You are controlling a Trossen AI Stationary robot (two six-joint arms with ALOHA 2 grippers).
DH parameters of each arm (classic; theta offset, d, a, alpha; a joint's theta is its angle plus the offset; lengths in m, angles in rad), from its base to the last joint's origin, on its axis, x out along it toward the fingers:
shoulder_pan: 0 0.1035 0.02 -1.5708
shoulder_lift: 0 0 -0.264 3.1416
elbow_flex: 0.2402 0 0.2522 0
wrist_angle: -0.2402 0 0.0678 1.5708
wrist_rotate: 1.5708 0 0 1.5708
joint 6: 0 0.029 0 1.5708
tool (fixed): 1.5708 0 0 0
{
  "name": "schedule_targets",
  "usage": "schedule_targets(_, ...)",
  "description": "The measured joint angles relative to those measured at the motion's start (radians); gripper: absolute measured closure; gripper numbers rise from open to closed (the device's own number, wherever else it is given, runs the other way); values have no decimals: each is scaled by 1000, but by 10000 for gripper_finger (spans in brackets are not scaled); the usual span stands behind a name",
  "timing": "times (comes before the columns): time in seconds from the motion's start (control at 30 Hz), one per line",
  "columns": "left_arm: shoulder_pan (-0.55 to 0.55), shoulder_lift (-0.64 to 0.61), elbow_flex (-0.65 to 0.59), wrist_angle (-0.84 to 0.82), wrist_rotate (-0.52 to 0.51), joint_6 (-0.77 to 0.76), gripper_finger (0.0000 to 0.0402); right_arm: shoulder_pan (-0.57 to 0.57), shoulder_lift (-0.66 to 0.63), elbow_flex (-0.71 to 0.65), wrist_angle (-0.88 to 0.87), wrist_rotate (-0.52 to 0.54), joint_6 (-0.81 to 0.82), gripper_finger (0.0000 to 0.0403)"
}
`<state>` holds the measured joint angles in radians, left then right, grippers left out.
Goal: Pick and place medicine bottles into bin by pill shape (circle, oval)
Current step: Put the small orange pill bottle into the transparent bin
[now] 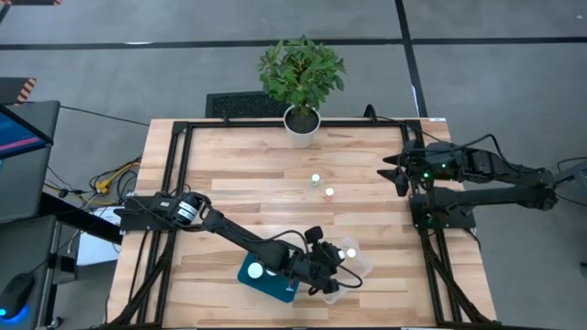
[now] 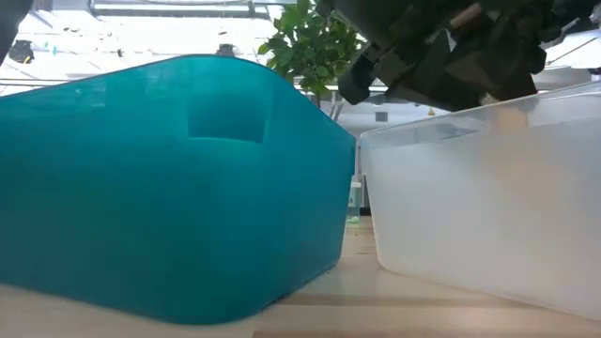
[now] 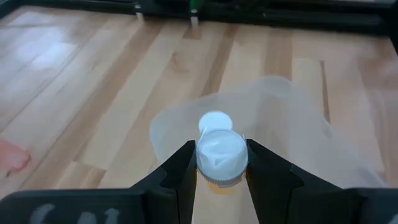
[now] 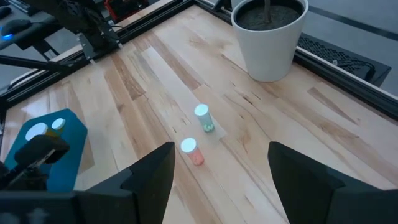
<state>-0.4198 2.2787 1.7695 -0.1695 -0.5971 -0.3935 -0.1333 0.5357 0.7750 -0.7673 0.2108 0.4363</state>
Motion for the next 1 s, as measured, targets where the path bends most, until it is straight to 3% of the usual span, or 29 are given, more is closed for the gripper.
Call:
schedule_targets(0.4,6,0,0,14,81,109,294,0,0,0,-4,26,-3,132)
schedule_targets(0.87,14,-1,1,28,140,97,294,0,0,0,-4,26,1,132)
schedule_targets(1.0,14,-1,51,-17,146,93,294,0,0,0,-3,26,0,132)
